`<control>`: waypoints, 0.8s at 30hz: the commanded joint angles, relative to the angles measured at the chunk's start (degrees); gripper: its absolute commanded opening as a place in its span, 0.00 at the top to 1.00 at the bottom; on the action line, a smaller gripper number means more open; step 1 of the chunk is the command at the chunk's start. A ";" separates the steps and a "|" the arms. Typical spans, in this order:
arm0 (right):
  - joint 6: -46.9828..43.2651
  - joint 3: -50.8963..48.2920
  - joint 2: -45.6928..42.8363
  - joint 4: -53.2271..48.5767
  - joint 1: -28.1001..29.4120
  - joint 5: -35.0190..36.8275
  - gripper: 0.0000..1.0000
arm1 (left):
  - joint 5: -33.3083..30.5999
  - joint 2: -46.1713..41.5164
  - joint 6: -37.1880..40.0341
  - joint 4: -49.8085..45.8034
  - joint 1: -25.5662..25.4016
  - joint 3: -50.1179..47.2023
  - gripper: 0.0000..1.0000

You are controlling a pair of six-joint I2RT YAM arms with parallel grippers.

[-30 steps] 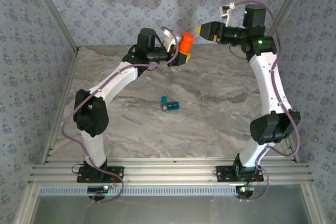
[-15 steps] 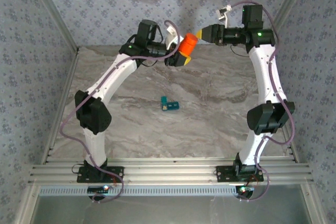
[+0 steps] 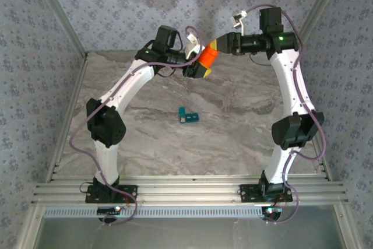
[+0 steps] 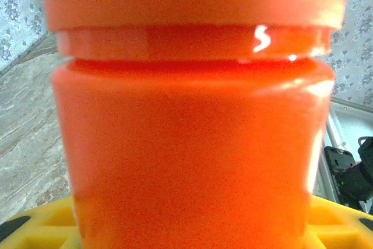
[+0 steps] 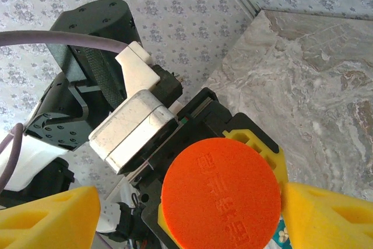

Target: Sort the pills into containers

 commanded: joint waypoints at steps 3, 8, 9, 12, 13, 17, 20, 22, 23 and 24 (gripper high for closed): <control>-1.42 2.53 0.95 -1.90 0.75 0.14 0.19 | 2.26 0.03 1.38 -0.71 0.01 2.52 1.00; -1.76 2.64 1.34 -2.59 1.26 0.05 0.24 | 2.22 0.20 1.43 -0.71 0.00 2.87 1.00; -1.94 2.62 1.39 -2.77 1.30 0.12 0.26 | 2.32 0.28 1.43 -0.71 0.02 2.96 1.00; -2.12 2.60 1.47 -3.11 1.38 0.31 0.35 | 2.37 0.36 1.43 -0.72 0.00 3.13 1.00; -2.12 2.61 1.47 -3.14 1.40 0.36 0.38 | 2.32 0.37 1.43 -0.72 0.00 3.13 1.00; -2.20 2.62 1.47 -3.25 1.53 0.66 0.47 | 2.36 0.36 1.45 -0.76 0.06 3.44 1.00; -2.38 2.53 1.48 -3.65 1.84 1.43 0.51 | 2.31 0.50 1.43 -0.89 0.09 3.81 1.00; -2.56 2.36 1.48 -4.17 2.10 2.24 0.52 | 2.19 0.69 1.43 -0.95 0.09 4.14 1.00; -2.51 2.23 1.48 -4.28 2.26 2.92 0.53 | 2.07 0.73 1.44 -0.96 0.09 4.27 1.00; -2.24 2.03 1.39 -4.33 2.43 3.85 0.55 | 1.94 0.75 1.35 -0.83 0.10 4.43 1.00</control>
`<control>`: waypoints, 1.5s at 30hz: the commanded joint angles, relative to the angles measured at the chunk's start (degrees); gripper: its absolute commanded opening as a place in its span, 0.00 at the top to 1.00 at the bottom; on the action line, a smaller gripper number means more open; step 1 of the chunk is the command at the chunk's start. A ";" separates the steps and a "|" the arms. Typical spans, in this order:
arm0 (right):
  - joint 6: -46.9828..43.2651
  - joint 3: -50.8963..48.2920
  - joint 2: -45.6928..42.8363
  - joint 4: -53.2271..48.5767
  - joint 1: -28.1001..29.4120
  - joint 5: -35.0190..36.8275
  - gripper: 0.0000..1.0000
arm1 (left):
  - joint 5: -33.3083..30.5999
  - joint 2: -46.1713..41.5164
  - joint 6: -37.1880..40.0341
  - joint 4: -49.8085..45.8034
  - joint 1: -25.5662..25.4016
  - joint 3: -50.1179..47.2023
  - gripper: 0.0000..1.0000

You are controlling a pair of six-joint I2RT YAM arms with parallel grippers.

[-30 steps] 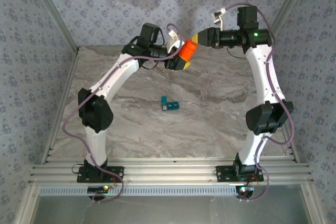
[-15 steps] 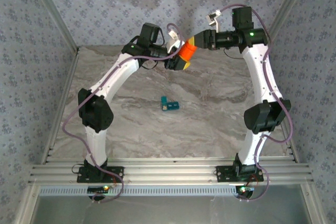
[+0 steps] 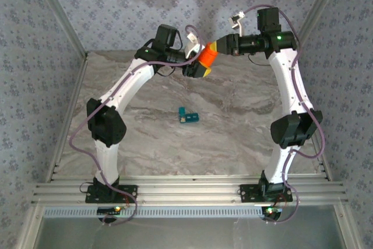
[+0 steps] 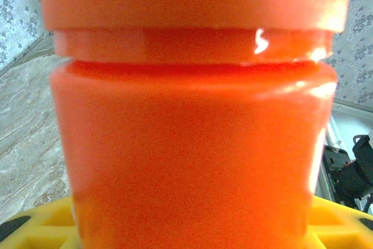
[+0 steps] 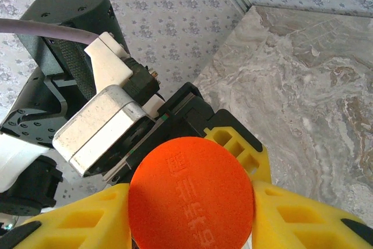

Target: Sort the pills into containers

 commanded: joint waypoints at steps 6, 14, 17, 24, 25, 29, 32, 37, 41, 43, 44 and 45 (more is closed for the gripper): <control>5.66 -5.66 -1.99 4.15 1.75 7.91 0.58 | -3.15 -0.30 -0.30 3.36 -0.45 2.04 1.00; 20.22 -21.60 -7.29 24.04 2.04 11.99 0.58 | -11.81 -3.90 -1.70 13.69 -2.71 -5.05 1.00; 21.10 -22.58 -7.36 23.99 2.93 13.41 0.59 | -15.31 -5.09 -1.47 17.18 -3.89 -8.32 1.00; 22.07 -24.52 -7.85 24.07 3.75 15.60 0.60 | -21.46 -7.53 -3.02 25.35 -5.27 -14.63 1.00; 22.46 -24.38 -7.84 23.99 3.65 15.70 0.60 | -21.39 -7.46 -3.00 25.38 -5.28 -14.61 1.00; 23.50 -22.95 -7.35 23.48 3.16 15.40 0.59 | -21.13 -7.27 -3.27 25.27 -5.18 -14.83 1.00; 24.67 -20.92 -6.76 23.53 2.25 14.73 0.57 | -20.44 -7.09 -3.30 24.86 -4.86 -14.75 1.00; 25.92 -16.47 -6.53 24.13 -0.10 12.69 0.42 | -17.88 -6.57 -3.76 24.02 -3.70 -14.01 1.00; 26.80 -14.26 -7.69 25.59 -2.14 10.62 0.28 | -15.88 -5.96 -3.64 21.72 -2.72 -12.47 1.00; 26.72 -13.72 -8.73 26.23 -3.13 9.78 0.23 | -14.81 -6.01 -3.64 21.16 -2.41 -12.21 1.00; 26.39 -13.55 -9.07 26.13 -3.43 9.26 0.20 | -14.25 -6.03 -3.69 21.12 -2.18 -12.08 1.00; 26.28 -13.44 -9.40 26.05 -3.90 8.71 0.19 | -13.69 -6.12 -3.73 20.84 -2.05 -12.02 1.00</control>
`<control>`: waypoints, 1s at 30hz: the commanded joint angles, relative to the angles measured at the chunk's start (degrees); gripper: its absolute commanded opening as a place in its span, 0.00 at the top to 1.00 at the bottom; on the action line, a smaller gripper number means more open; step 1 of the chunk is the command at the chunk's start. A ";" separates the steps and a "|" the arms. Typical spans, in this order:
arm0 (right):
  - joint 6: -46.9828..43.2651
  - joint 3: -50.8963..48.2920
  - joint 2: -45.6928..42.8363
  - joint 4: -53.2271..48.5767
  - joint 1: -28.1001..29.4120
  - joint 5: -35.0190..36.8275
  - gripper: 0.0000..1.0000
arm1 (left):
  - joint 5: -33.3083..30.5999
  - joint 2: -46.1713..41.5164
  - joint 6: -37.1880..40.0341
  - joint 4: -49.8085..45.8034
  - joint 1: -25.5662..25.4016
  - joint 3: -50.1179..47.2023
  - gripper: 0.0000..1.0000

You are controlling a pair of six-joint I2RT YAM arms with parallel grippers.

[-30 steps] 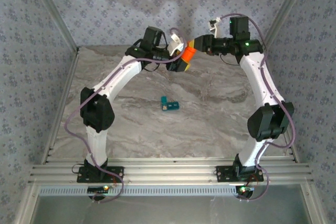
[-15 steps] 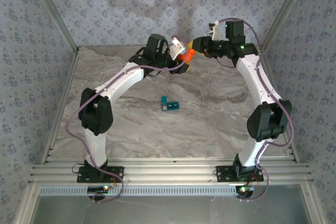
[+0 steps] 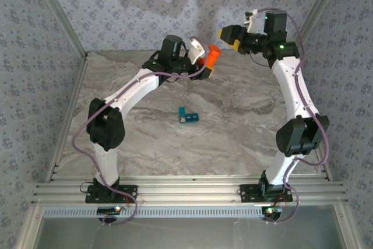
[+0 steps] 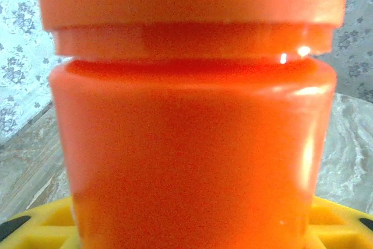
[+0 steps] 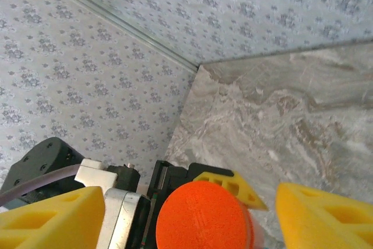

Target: Sort the pills into containers

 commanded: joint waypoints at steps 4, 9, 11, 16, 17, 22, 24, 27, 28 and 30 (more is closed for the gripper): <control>-3.65 2.52 -2.39 -1.85 -2.85 -4.69 0.17 | 8.10 -2.95 -0.48 -1.44 1.59 3.43 1.00; -15.38 5.15 -1.14 -8.82 -3.55 -7.41 0.17 | 15.35 -1.38 -1.05 -6.45 2.55 7.37 1.00; -18.78 6.65 -0.31 -11.59 -3.54 -8.38 0.17 | 17.61 -0.38 -0.75 -9.47 2.64 9.94 1.00; -20.75 10.61 1.96 -14.08 -2.75 -11.86 0.14 | 20.03 1.00 -0.51 -13.25 2.56 12.10 1.00; -21.21 11.67 2.51 -14.95 -2.38 -11.91 0.14 | 20.24 1.09 -0.52 -13.38 2.57 12.10 1.00; -24.35 16.86 5.67 -21.19 -0.15 -10.76 0.14 | 20.37 1.38 -0.35 -14.04 2.29 12.69 1.00; -25.06 17.74 6.44 -22.55 0.69 -10.75 0.15 | 20.44 1.70 -0.15 -14.89 2.21 13.30 1.00; -25.91 17.93 6.69 -23.47 1.59 -10.86 0.15 | 20.49 1.88 0.17 -15.77 2.07 13.85 1.00; -26.14 17.90 6.68 -23.70 1.85 -10.71 0.15 | 20.44 1.88 0.27 -15.98 2.07 13.88 1.00; -26.56 17.73 6.69 -24.13 2.24 -10.92 0.15 | 20.49 1.79 0.35 -16.20 1.98 13.83 1.00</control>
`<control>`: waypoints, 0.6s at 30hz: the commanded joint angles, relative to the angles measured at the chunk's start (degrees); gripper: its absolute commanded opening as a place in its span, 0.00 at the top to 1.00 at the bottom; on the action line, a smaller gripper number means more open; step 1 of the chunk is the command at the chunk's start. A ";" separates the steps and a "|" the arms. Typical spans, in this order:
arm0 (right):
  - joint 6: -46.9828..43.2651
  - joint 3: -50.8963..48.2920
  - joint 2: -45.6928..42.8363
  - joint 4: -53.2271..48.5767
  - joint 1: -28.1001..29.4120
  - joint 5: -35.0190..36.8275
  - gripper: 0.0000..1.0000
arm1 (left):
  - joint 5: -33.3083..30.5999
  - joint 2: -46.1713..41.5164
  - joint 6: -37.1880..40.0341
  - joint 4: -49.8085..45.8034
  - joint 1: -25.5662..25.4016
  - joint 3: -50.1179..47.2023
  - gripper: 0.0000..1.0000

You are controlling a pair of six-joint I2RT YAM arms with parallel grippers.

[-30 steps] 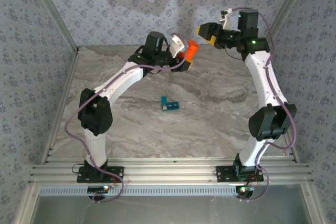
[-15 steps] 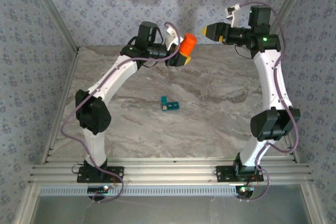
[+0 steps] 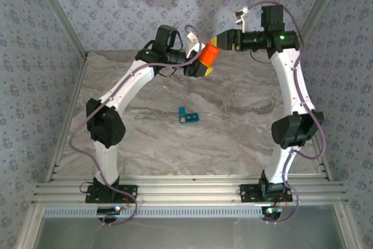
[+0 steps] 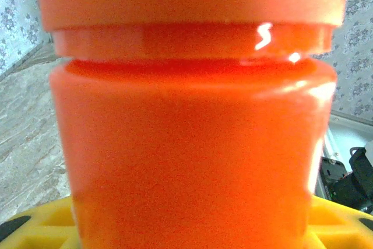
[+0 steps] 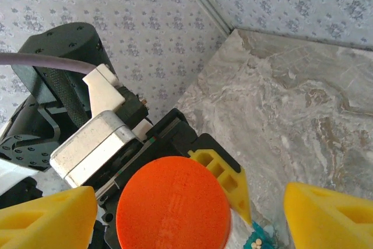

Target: Sort the pills into containers

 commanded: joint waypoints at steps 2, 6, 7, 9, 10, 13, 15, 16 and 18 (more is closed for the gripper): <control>-2.60 1.66 0.06 -3.22 0.81 -1.70 0.16 | 2.48 -0.06 0.77 -1.09 -0.53 2.27 1.00; -3.42 1.58 0.09 -4.39 1.36 -1.53 0.17 | 2.45 0.02 0.77 -1.26 -0.52 2.44 1.00; -3.61 1.53 0.09 -4.64 1.42 -1.53 0.19 | 2.42 -0.02 0.80 -1.28 -0.61 2.51 1.00; -3.79 1.49 0.09 -5.01 1.47 -1.57 0.21 | 2.44 0.02 0.77 -1.21 -0.61 2.61 1.00; -3.88 1.44 0.09 -5.10 1.55 -1.61 0.23 | 2.45 0.02 0.77 -1.25 -0.61 2.62 1.00; -4.22 1.24 0.01 -5.54 1.68 -1.70 0.26 | 2.40 0.02 0.77 -1.30 -0.54 2.80 1.00; -4.39 1.03 -0.05 -5.69 1.82 -1.75 0.28 | 2.37 -0.06 0.79 -1.45 -0.58 2.80 1.00; -4.48 0.92 -0.08 -5.87 1.83 -1.79 0.29 | 2.24 -0.06 0.77 -1.44 -0.62 2.80 1.00; -4.59 0.63 -0.17 -5.97 1.90 -1.66 0.31 | 2.29 -0.06 0.77 -1.55 -0.69 2.80 1.00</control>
